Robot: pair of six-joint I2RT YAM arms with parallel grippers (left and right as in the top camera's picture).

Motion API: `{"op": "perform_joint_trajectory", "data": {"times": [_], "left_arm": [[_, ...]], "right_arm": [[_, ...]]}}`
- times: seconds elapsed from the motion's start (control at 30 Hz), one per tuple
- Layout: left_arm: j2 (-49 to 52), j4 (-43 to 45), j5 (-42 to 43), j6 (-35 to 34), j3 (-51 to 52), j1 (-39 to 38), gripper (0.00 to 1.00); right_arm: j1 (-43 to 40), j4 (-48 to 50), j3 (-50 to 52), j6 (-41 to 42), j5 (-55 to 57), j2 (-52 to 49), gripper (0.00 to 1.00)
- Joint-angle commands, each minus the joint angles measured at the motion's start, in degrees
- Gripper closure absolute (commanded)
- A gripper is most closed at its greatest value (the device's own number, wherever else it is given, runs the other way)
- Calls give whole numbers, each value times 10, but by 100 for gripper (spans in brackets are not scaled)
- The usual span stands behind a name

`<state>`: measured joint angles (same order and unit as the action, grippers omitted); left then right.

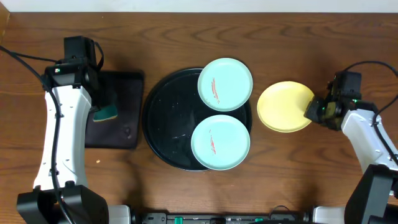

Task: Clean dirty plates on tray and stack at the side
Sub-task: 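Lower the yellow plate onto the table and release it, then move right gripper to the upper pale green plate and grasp its rim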

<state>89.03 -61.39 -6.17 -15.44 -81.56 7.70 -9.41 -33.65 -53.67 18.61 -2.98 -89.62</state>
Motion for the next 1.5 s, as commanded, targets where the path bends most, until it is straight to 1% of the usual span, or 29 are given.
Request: {"op": "perform_joint_trajectory", "data": {"times": [0.0, 0.1, 0.3, 0.43, 0.53, 0.63, 0.73, 0.83, 1.0, 1.03, 1.07, 1.1, 1.23, 1.47], "left_arm": [[-2, 0, -5, -1, -14, 2, 93], [-2, 0, -5, -1, -14, 2, 93], [-2, 0, -5, -1, -14, 2, 93], [-2, 0, -5, -1, -14, 2, 93], [-2, 0, -4, -1, -14, 2, 93], [-2, 2, -4, -1, -14, 2, 93], [-2, 4, -3, -1, -14, 2, 93], [-2, 5, -2, -1, -14, 2, 93], [-2, 7, -2, -1, -13, 2, 93], [-2, 7, -3, -1, -13, 2, 93], [-2, 7, -3, -1, -13, 2, 93], [-2, 7, -3, -1, -13, 2, 93], [-2, 8, -3, -1, -12, 2, 93], [-2, 8, -3, -1, -11, 2, 93]], "right_arm": [[-3, 9, 20, -7, -3, -3, 99], [-3, 9, 27, -7, 0, -3, 99], [-3, 9, 26, -7, -2, -3, 91], [-2, -8, 7, -42, -33, -3, 85], [-1, -38, -30, -45, -54, -3, 84], [10, -55, -82, -46, -115, -3, 83], [37, -56, -129, -50, -147, -3, 76], [88, -55, -186, -50, -136, -10, 71], [153, -56, -254, -60, -122, -67, 67], [165, -57, -267, -64, -122, -89, 66], [187, -56, -295, -72, -122, -141, 64], [193, -54, -305, -72, -122, -159, 64], [213, -21, -320, -72, -123, -216, 64], [233, 22, -320, -74, -114, -280, 65]]}}
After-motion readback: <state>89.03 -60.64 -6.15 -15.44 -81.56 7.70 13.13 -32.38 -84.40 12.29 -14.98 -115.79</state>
